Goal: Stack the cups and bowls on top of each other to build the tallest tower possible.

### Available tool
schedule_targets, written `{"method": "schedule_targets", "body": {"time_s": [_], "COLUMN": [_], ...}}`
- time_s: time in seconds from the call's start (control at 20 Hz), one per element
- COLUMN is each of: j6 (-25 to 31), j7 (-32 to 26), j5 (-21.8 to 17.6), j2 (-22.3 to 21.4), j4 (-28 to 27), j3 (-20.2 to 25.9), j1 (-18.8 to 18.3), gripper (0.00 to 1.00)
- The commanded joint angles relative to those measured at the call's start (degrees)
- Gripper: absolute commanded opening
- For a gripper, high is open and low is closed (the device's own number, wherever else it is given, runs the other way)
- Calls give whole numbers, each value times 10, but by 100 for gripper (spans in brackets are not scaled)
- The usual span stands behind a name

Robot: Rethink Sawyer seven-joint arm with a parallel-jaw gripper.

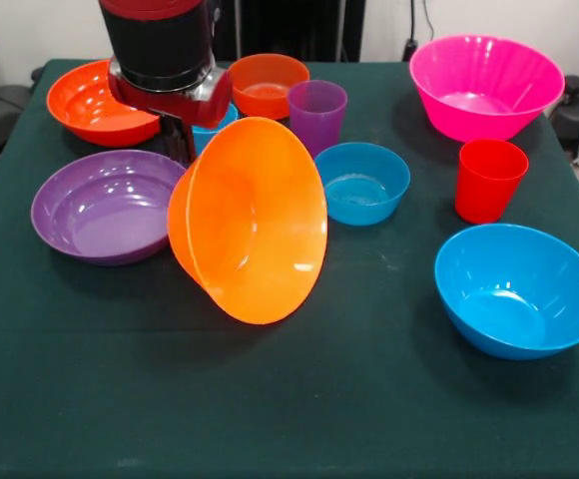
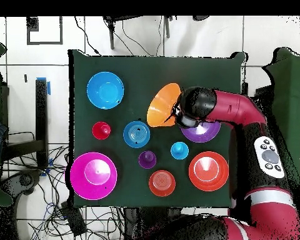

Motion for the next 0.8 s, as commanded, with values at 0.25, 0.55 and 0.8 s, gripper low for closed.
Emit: {"method": "schedule_targets", "body": {"time_s": [0.25,0.55,0.8], "j6": [-133,-132,-139], "j7": [-71,-79,-80], "j5": [-70,-75,-73], "j2": [-45,-45,-52], "j4": [79,78,91], "j3": [28,36,39], "j1": [-19,-27,-37], "gripper": [0,0,0]}}
